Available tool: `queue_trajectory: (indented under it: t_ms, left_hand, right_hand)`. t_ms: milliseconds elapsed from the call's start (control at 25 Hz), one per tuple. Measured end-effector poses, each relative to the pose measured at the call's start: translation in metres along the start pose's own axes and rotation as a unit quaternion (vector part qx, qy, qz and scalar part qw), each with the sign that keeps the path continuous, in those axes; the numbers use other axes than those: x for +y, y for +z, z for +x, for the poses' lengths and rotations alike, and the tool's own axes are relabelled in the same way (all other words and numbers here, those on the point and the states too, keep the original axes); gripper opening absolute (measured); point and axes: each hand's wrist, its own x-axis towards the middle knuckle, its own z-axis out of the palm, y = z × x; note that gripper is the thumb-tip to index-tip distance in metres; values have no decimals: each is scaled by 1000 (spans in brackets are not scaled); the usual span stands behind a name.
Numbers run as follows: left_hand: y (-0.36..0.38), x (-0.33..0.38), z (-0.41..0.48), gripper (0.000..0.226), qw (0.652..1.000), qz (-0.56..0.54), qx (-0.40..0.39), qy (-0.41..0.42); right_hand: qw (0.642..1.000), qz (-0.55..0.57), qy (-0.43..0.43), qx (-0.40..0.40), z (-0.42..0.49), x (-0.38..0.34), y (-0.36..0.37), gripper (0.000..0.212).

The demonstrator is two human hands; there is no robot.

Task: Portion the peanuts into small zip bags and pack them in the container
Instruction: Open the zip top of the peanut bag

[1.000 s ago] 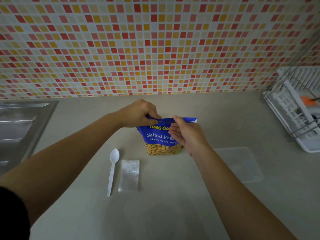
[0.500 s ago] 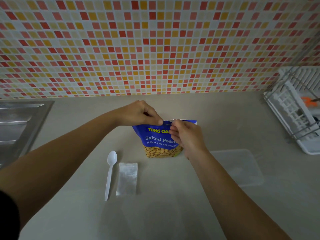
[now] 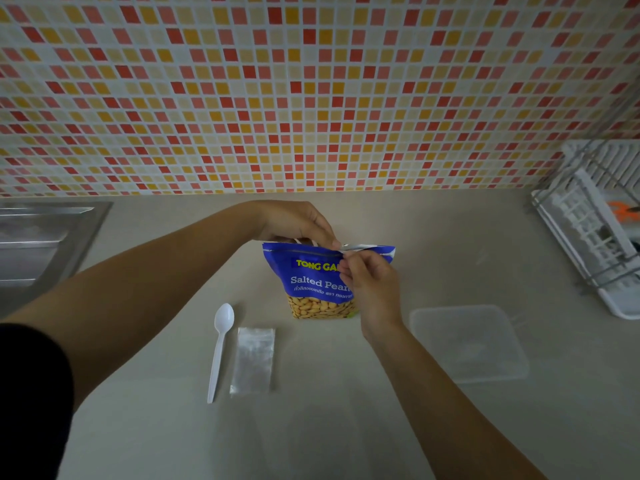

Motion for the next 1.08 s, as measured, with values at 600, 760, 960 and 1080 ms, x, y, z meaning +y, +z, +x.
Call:
queue_trajectory:
  t_ms: [600,760,960,1080]
  left_hand:
    - [3,0,-15,10,922,336,111,157]
    - [-2,-2,-17,12,924,331,109,156]
    - [-7,-5,-18,10,928,323,98,157]
    - [-7,-5,-18,11,931,318,91,157]
  right_hand:
    - [994,-47,96,-13,1,-21,0,28]
    - [991,-69,98,-66,2,-26,-4,22]
    - [977,-36,197,-75,8,-37,2,13]
    - [980,-38,188,-62,11,-37,9,12]
